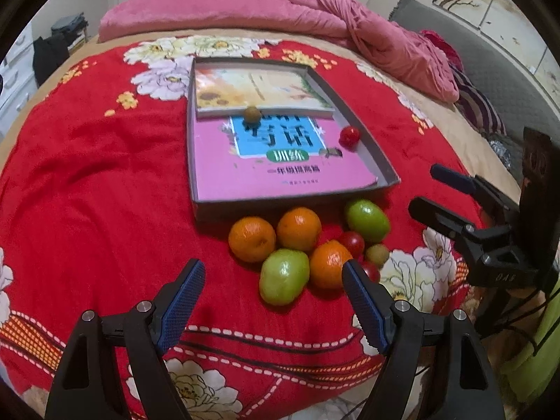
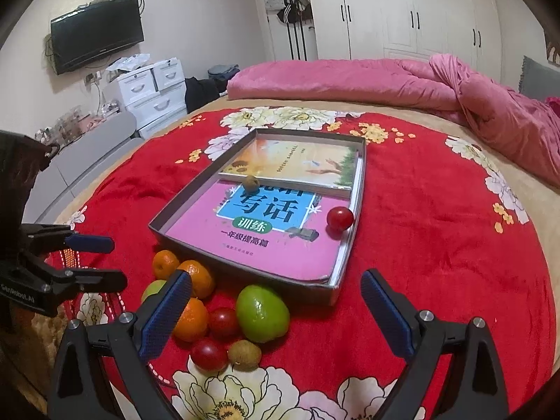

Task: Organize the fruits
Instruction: 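Withdraw both tools from the tray back toward the fruit pile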

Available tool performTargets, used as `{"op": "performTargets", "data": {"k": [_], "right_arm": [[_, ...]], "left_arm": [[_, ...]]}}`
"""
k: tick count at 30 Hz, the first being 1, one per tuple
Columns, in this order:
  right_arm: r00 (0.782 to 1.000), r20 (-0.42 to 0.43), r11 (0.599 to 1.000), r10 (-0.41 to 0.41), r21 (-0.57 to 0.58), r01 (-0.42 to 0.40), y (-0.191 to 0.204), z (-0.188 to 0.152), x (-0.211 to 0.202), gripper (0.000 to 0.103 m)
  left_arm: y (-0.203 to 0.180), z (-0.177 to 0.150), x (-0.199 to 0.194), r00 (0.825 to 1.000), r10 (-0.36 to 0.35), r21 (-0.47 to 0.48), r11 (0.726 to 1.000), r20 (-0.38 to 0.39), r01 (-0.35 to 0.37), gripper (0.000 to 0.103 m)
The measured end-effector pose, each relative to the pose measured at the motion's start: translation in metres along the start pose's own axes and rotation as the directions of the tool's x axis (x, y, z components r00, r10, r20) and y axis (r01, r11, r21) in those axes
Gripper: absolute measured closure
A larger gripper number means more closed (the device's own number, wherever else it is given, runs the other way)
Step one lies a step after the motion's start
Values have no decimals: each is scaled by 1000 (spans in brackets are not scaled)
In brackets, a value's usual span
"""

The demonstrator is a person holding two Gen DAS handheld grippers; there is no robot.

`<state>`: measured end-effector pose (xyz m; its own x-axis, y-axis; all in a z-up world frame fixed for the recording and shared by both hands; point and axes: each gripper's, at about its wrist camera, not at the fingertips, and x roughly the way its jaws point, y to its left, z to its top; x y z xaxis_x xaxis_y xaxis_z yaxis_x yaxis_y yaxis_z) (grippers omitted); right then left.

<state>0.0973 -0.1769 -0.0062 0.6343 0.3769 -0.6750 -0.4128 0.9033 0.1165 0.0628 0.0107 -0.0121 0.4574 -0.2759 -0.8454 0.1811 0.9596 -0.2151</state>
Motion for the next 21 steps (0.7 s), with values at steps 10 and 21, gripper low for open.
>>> {"op": "performTargets", "data": {"k": [10,21], "right_arm": [[999,-33,999,-29,15,30,-3,-7,1,5],[996,-78,998,-35,42,38,-9,-13,6,5]], "left_arm": [[-1,-7,8,999,-12,14,1000,-40,12,22],[1,-13,20,997,-14,27,999,-73,16,33]]}}
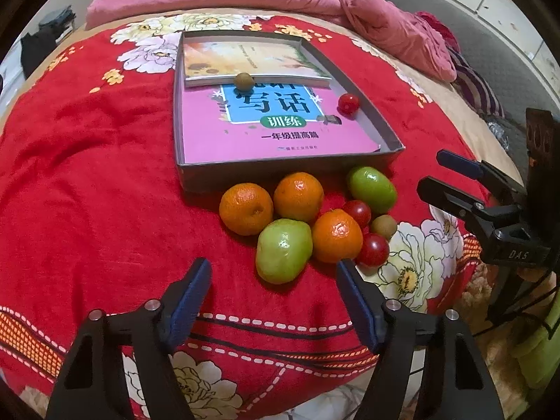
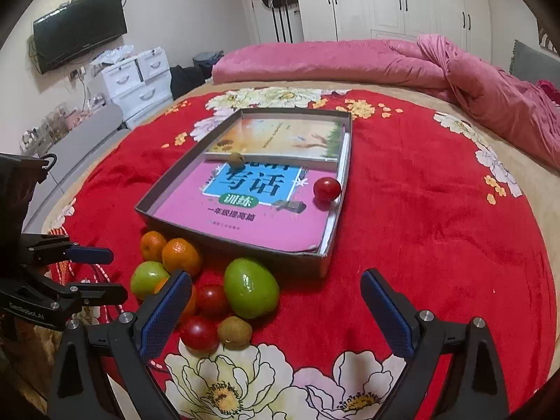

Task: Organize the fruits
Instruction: 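Withdraw both tools from the tray back toward the fruit pile, then move the left tool to the pale green fruit while the right tool approaches the large green fruit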

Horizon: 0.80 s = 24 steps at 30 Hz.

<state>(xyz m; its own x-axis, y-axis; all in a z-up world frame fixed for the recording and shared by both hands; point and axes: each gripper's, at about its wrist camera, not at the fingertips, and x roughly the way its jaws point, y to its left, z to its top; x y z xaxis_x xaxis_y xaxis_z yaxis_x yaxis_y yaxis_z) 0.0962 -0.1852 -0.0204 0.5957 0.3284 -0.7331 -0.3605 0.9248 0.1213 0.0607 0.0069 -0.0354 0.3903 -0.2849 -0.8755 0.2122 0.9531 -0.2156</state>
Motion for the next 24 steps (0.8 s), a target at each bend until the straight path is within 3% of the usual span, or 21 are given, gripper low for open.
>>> {"op": "performTargets", "data": {"k": [3,15,24], "right_arm": [[1000,-21,1000,-1,2,1,-1,-2,4,5],[996,-88,1000,11,5,-10,-2,-6,17,6],[989,-148,1000,1,12,1,-5,-10,31,17]], "left_arm": [[-1,-1,4,1000,-4,10,1000,-11,4,44],[-3,-1,12,1000,-22,15,1000,-19,22,53],[-2,1,23,999,-29,11,1000,-34,29,62]]}}
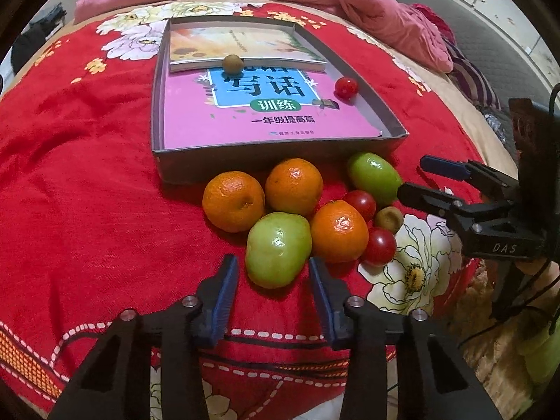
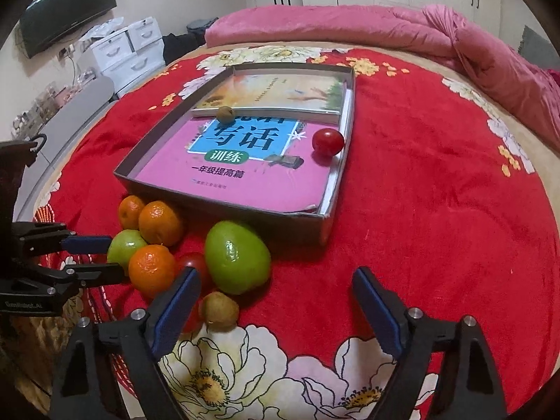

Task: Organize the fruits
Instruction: 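Move the left tool to the pale green fruit while the right tool approaches the large green fruit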

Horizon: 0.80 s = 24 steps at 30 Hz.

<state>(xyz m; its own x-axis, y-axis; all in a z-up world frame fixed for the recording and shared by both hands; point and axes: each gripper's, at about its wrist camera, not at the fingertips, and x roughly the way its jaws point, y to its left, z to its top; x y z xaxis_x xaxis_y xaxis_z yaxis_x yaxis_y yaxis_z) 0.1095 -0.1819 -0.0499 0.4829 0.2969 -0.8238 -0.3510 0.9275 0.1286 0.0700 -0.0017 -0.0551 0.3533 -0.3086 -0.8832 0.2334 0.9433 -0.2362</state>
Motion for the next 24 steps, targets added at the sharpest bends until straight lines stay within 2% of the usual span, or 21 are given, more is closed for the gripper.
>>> {"op": "performTargets", "data": {"k": [8,13,20,24], "right_arm": [[999,-11,999,39,13,-39,-3,3,5,34],[999,-16,999,52,-15,-52,4,5,9,36],[997,-40,995,66,-67,-69,14,5,18,43],[995,-48,993,91,-69,-94,12,7,20,44]], "left_arm": [[-1,2,6,1000,-13,-2,1000,-3,13,62],[-2,4,7,1000,-14,-3,1000,-4,14,62],[-1,5,10,1000,-22,-6,1000,-8,22,61],[0,7,13,999,-30,-8,1000,-12,30,61]]}}
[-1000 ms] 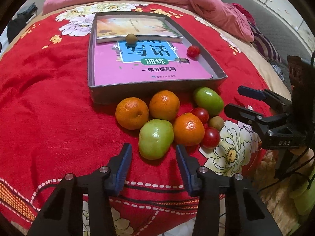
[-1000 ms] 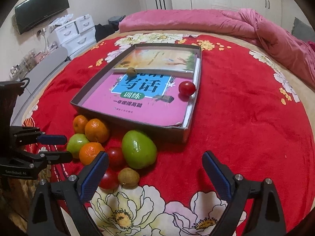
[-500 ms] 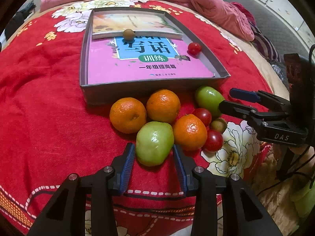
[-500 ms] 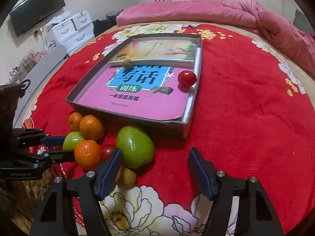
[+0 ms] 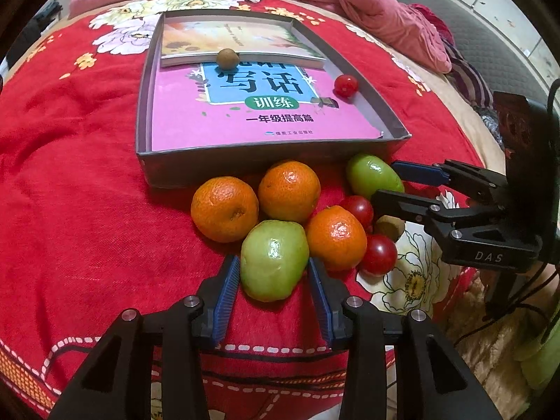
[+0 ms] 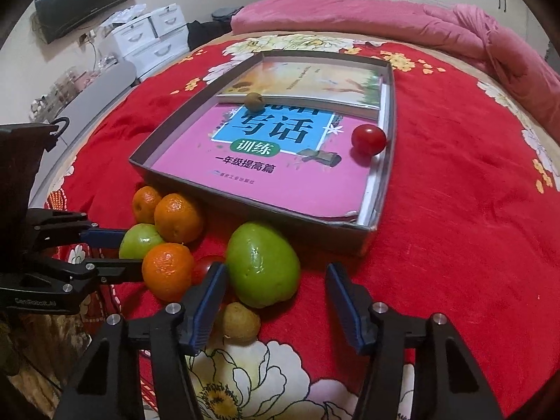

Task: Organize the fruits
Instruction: 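Move the left tool to the pale green fruit while the right tool approaches the large green fruit, then close the left tool on the pale green fruit while the right tool grips the large green fruit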

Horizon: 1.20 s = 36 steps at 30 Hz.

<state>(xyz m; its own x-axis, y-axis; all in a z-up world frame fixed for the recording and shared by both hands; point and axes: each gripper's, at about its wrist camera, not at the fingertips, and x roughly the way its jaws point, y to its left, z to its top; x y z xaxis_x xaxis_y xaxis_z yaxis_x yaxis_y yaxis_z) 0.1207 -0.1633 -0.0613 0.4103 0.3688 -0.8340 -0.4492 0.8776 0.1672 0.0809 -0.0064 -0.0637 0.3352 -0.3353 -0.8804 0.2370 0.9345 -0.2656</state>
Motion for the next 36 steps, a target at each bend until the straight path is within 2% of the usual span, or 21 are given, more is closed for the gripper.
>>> {"op": "performTargets", "data": {"k": [3,7,13,19,25,36], "right_arm": [[999,-14,999,35,3,-35,-4,3,3,44],[993,-29,993,117,4,-117,-7,6,6,58],[994,-20,994,110,-8,-110,-5,5,0,59],[999,-33,999,30,-9,-31,-11,-5,-12,59],[999,-43,999,7,-34,-8,-10,-6,-8,58],[999,-45,999,14,-31,-15,-9,-2,3,59]], "left_arm": [[1,1,1,1000,-10,-6,1000,-2,10,61],[1,1,2,1000,-13,-4,1000,-1,13,61],[1,1,2,1000,-15,2,1000,2,15,61],[1,1,2,1000,-15,4,1000,1,14,61],[2,1,4,1000,-19,-5,1000,0,19,60],[2,5,9,1000,-19,-14,1000,8,19,61]]}}
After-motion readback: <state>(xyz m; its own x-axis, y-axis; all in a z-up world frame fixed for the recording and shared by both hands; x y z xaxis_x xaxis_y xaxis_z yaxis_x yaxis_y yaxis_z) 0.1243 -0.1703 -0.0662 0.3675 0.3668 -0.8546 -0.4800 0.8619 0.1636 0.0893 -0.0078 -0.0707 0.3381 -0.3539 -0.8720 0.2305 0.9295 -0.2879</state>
